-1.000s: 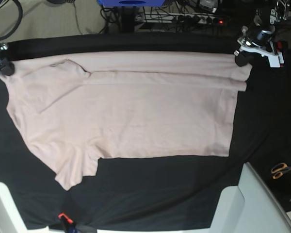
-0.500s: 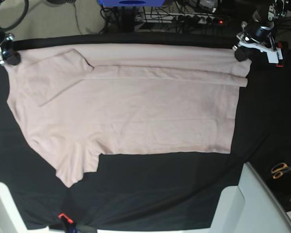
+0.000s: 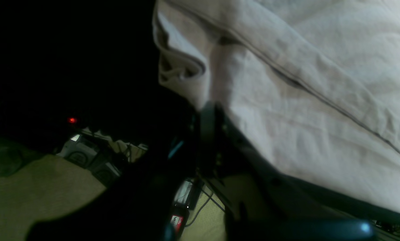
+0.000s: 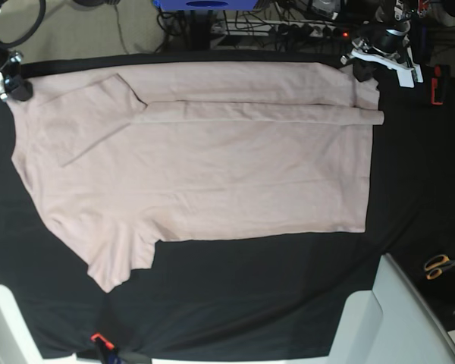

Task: Fold the T-shirt properly
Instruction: 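Drag the folded shirt across the table toward the arms with both grippers, then release the shirt and raise both grippers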

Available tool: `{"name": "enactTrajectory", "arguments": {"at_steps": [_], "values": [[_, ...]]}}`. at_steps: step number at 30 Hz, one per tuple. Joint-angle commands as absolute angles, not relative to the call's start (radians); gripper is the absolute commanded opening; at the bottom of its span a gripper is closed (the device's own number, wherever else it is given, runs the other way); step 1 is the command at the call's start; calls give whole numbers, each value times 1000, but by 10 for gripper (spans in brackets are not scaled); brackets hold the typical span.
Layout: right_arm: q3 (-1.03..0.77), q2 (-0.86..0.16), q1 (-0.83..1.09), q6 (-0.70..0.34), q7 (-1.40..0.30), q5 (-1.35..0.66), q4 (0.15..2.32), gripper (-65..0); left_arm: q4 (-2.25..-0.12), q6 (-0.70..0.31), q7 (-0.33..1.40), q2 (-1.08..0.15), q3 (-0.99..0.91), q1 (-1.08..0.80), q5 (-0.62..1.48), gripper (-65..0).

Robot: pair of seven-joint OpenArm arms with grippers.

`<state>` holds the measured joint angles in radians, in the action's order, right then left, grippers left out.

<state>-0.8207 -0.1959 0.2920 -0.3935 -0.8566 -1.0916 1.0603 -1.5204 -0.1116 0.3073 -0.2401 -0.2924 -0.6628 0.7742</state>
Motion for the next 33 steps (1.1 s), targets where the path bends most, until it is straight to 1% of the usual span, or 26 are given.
{"name": "enactTrajectory", "arguments": {"at_steps": [1, 11, 20, 21, 22, 26, 27, 28, 29, 31, 33], "values": [[-826, -217, 297, -403, -848, -1106, 1076, -648, -1532, -119, 294, -262, -300, -670, 777, -650], [-826, -225, 298, -403, -848, -1104, 1076, -648, -1535, -119, 295, -298, -297, -673, 777, -650], [-826, -223, 298, -397, -848, -1104, 1076, -639, -1534, -119, 298, -302, -294, -674, 774, -650], [-832, -222, 298, -397, -848, -1104, 1073, -627, -1534, -119, 312, -302, -297, -674, 774, -650], [-834, -220, 298, -397, -848, -1104, 1073, -600, -1534, -119, 338, -302, -300, -671, 774, -650], [-835, -217, 298, -397, -848, -1104, 1072, -417, -1534, -119, 387, -300, -321, -670, 774, -650], [-837, -217, 298, -397, -848, -1104, 1072, -384, -1532, -119, 387, -298, -328, -670, 774, -650], [-837, -216, 298, -397, -848, -1104, 1072, -374, -1532, -119, 387, -298, -329, -670, 774, -643], [-837, -216, 298, -397, -848, -1104, 1072, -372, -1532, -119, 387, -300, -329, -673, 774, -578], [-837, -216, 298, -397, -848, -1106, 1072, -368, -1532, -119, 387, -298, -355, -677, 774, -474], [-837, -216, 298, -397, -846, -1106, 1072, -365, -1520, -119, 387, -294, -395, -680, 774, -398]]}}
